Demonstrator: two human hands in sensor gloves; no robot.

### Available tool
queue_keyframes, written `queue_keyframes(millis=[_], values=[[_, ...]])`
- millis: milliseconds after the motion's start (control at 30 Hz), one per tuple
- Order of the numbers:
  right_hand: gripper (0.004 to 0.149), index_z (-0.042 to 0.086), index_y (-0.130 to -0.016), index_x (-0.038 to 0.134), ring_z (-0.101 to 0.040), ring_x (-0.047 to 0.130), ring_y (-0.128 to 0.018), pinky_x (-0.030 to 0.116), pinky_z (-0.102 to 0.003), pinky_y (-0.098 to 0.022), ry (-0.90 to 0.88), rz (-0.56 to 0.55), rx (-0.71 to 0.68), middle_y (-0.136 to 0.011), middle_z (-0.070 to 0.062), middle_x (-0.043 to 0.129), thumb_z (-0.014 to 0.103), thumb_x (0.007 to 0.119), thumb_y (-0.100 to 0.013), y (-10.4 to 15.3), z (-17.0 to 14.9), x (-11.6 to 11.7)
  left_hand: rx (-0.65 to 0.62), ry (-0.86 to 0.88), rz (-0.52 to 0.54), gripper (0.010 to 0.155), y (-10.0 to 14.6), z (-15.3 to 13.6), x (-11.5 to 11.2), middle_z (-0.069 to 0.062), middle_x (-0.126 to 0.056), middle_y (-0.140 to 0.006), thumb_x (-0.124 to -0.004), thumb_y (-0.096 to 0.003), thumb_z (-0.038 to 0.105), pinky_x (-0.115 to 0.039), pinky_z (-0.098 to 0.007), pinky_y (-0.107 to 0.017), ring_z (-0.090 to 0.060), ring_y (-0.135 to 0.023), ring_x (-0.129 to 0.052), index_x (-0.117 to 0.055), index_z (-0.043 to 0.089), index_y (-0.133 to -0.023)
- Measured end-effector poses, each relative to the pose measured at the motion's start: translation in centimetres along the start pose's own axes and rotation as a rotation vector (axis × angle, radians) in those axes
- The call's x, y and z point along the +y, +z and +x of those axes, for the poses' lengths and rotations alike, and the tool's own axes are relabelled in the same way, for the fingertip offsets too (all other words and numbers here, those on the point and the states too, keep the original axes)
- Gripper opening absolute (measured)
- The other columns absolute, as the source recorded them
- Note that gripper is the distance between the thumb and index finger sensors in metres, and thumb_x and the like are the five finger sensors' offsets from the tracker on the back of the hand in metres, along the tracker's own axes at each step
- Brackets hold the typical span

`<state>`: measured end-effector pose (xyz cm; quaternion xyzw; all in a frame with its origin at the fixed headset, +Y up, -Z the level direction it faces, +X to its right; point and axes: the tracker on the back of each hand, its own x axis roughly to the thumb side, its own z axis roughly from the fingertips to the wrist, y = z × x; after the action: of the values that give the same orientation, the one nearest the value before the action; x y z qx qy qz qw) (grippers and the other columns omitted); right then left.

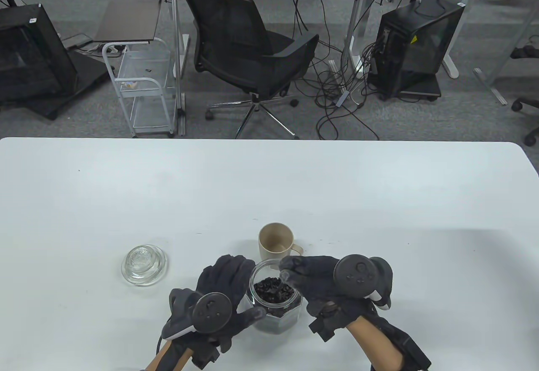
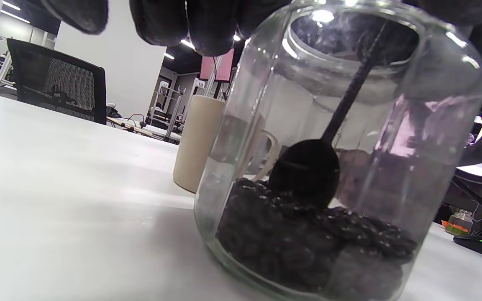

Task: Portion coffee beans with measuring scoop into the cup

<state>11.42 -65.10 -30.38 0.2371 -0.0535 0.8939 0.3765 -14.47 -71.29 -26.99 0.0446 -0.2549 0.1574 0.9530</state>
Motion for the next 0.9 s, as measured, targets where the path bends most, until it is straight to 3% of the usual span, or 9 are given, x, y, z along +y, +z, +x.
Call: queue_keyframes(millis=[167, 500, 733, 900], values=[[0.038, 0.021, -0.072, 0.099, -0.008, 0.102, -0.014, 0.084, -0.021, -0.008, -0.106, 0.058, 0.091, -0.049, -0.009, 0.112, 0.048, 0.092, -0.046, 0.0, -0.6, 0.9, 0.001, -0.005, 0.002, 0.099, 0.0, 0.0, 0.0, -0.012, -0.043, -0.127, -0.047, -0.0466, 0.085, -0.050, -0.071, -0.078, -0.045, -0.117, -0.048, -0.033, 0.020, -0.120], [0.038, 0.021, -0.072, 0.099, -0.010, 0.102, -0.012, 0.084, -0.020, -0.007, -0.345, 0.036, 0.233, -0.048, -0.008, 0.113, 0.048, 0.090, -0.047, 0.2, -2.5, 1.0, -0.005, 0.006, 0.000, 0.098, 0.1, 0.1, 0.0, -0.012, -0.044, -0.127, -0.047, -0.0471, 0.084, -0.050, -0.071, -0.078, -0.045, -0.117, -0.049, -0.032, 0.020, -0.120], [0.039, 0.020, -0.071, 0.098, -0.007, 0.102, -0.013, 0.085, -0.019, -0.007, -0.464, -0.089, 0.282, -0.045, -0.008, 0.111, 0.049, 0.088, -0.048, 0.6, -3.3, -0.2, -0.007, 0.004, 0.000, 0.097, 0.1, 0.1, 0.1, -0.011, -0.044, -0.127, -0.048, -0.0473, 0.083, -0.050, -0.071, -0.078, -0.044, -0.117, -0.049, -0.032, 0.021, -0.120], [0.039, 0.019, -0.072, 0.097, -0.008, 0.103, -0.015, 0.085, -0.020, -0.008, -0.630, -0.115, 0.362, -0.044, -0.008, 0.110, 0.049, 0.086, -0.049, 0.6, -5.3, -0.5, -0.006, 0.006, -0.002, 0.097, 0.2, 0.1, 0.1, -0.011, -0.044, -0.127, -0.048, -0.0473, 0.083, -0.050, -0.071, -0.078, -0.045, -0.117, -0.049, -0.032, 0.021, -0.120]])
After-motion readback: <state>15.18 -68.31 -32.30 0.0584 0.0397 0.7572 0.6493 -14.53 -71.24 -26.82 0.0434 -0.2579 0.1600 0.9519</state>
